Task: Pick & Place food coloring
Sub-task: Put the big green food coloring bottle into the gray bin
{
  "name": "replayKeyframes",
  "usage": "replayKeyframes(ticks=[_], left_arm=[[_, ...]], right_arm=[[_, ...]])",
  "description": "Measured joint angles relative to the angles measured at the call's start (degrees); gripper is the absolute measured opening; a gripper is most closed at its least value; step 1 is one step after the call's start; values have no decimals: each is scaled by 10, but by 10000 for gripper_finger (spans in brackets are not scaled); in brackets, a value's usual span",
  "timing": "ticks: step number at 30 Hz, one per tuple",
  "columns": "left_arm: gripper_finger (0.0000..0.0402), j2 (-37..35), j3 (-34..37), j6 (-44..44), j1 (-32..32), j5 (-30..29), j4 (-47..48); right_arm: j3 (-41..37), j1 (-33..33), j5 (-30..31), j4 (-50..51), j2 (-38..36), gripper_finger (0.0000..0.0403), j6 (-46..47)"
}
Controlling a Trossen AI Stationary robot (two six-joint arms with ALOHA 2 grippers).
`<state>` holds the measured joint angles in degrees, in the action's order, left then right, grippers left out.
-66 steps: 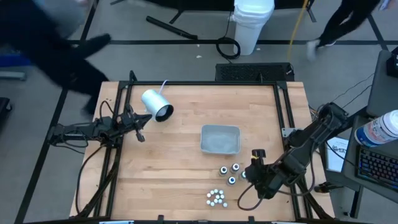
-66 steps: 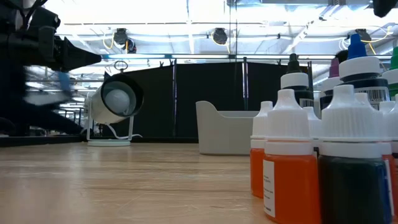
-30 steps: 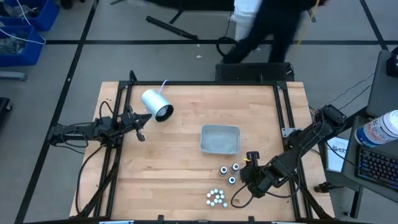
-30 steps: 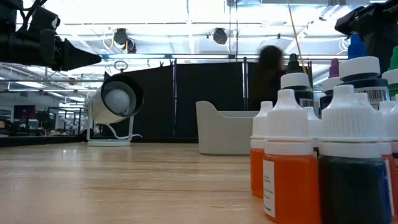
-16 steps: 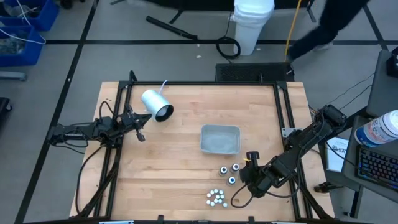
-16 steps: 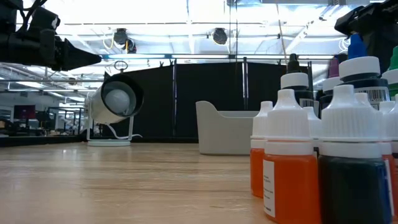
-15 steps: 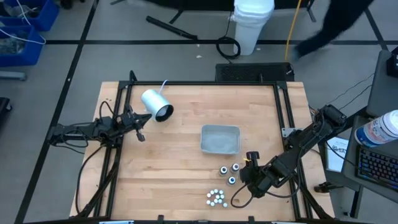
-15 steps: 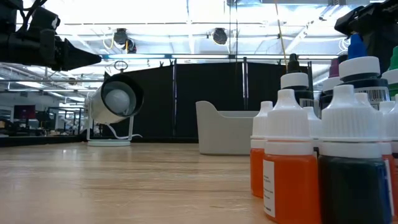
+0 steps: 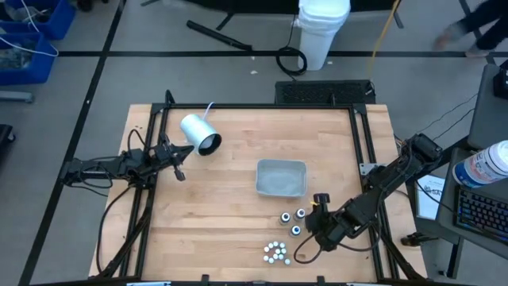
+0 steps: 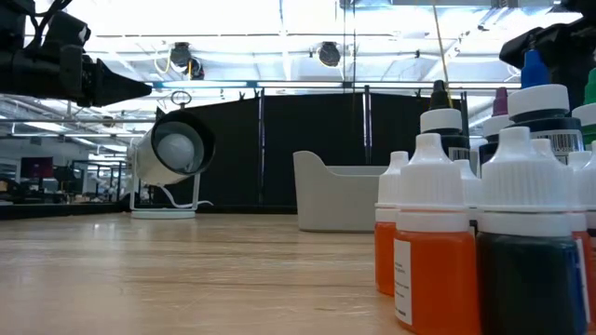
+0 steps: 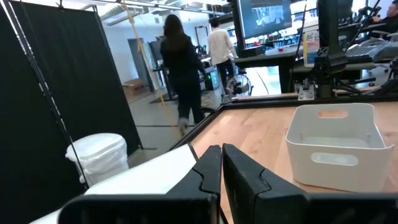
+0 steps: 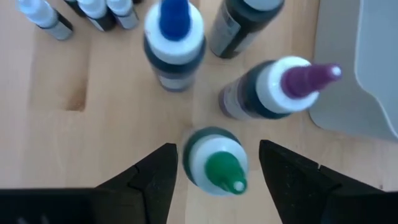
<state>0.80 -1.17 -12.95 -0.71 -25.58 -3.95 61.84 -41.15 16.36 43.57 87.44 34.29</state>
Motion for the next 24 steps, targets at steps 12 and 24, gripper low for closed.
replayKeyframes(ticks=[12, 24], left_arm=[[24, 0, 0, 1, 0, 0, 1], [24, 0, 0, 1, 0, 0, 10]], right_arm=[[0, 0, -16, 0, 0, 172, 1], [0, 10, -24, -1, 0, 112, -6]])
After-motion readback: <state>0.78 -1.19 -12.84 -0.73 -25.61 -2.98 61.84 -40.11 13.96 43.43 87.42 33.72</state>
